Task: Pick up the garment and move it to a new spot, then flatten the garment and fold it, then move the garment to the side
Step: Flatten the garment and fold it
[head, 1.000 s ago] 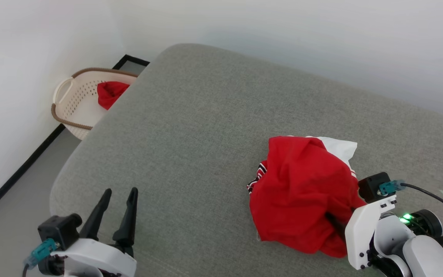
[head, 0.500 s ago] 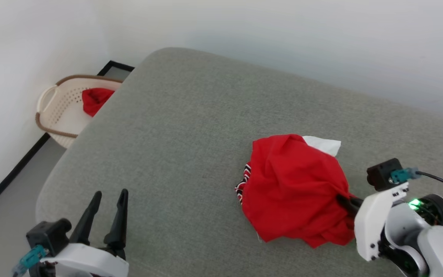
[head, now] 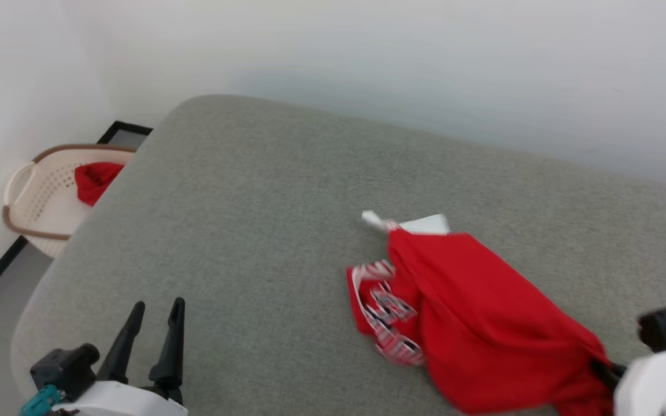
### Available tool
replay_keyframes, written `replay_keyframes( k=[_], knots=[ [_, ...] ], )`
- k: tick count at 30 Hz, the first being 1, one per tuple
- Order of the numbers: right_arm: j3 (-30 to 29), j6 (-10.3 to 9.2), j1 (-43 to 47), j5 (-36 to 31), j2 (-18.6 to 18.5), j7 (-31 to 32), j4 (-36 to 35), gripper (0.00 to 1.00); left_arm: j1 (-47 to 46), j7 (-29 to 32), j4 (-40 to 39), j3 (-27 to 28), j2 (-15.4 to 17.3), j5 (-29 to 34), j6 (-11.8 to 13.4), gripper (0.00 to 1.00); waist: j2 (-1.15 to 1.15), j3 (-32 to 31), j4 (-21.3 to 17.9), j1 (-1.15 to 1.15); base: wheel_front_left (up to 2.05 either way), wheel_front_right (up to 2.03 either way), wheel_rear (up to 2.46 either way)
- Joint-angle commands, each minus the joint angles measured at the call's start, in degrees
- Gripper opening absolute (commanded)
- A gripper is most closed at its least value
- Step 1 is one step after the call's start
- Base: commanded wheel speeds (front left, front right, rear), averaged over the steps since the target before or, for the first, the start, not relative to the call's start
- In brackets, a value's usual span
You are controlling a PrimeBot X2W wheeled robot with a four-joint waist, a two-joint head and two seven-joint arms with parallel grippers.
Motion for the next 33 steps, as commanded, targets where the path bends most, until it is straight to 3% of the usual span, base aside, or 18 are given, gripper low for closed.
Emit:
replay_keyframes(
  k=[1,8,14,15,16,17,24,33],
  knots=[
    [-1.4,-0.02,1.3,-0.6,-0.1,0.3,-0.1,0.0,0.6,0.0,-0.2,0.1,0.1,-0.1,0.2,1.0,0.0,-0.3,-0.8,0.0,0.0,0.0,0.0],
    [-10.1,-0.02,8.2,-2.9,1.2,1.2,0.5,0.0,0.9,0.2,-0.7,0.1,0.6,-0.3,0.4,1.0,0.0,-0.3,-1.9,0.0,0.0,0.0,0.0],
    [-13.7,-0.02,9.1,-4.2,2.8,1.0,2.5,0.0,0.8,0.2,-0.7,0.0,0.6,-0.7,0.6,1.0,0.0,0.2,-2.7,0.0,0.0,0.0,0.0],
    [-13.8,-0.02,8.9,-4.4,3.0,0.6,2.7,0.13,0.7,0.2,-0.6,-0.1,0.6,-0.7,0.5,1.0,0.0,0.3,-2.7,0.0,0.0,0.0,0.0],
    [-13.9,-0.02,8.6,-4.6,3.2,0.1,3.1,0.42,0.6,0.2,-0.5,-0.2,0.6,-0.7,0.5,1.0,0.0,0.4,-2.8,0.0,0.0,0.0,0.0],
    [-13.7,-0.02,8.3,-4.9,3.2,-0.4,3.4,1.0,0.4,0.2,-0.5,-0.2,0.6,-0.6,0.4,1.0,0.0,0.5,-2.9,0.0,0.0,0.0,0.0],
    [-12.5,-0.02,6.3,-5.4,4.6,-2.9,4.4,1.0,-0.1,0.2,-0.7,-0.3,1.1,-0.9,0.1,1.0,0.0,0.7,-3.9,0.0,0.0,0.0,0.0],
    [-12.2,-0.02,4.7,-4.3,5.5,-4.8,-0.7,1.0,0.0,0.2,-0.9,0.3,1.6,-0.4,0.6,1.0,0.0,0.7,-5.1,0.0,0.0,0.0,0.0]
  ],
)
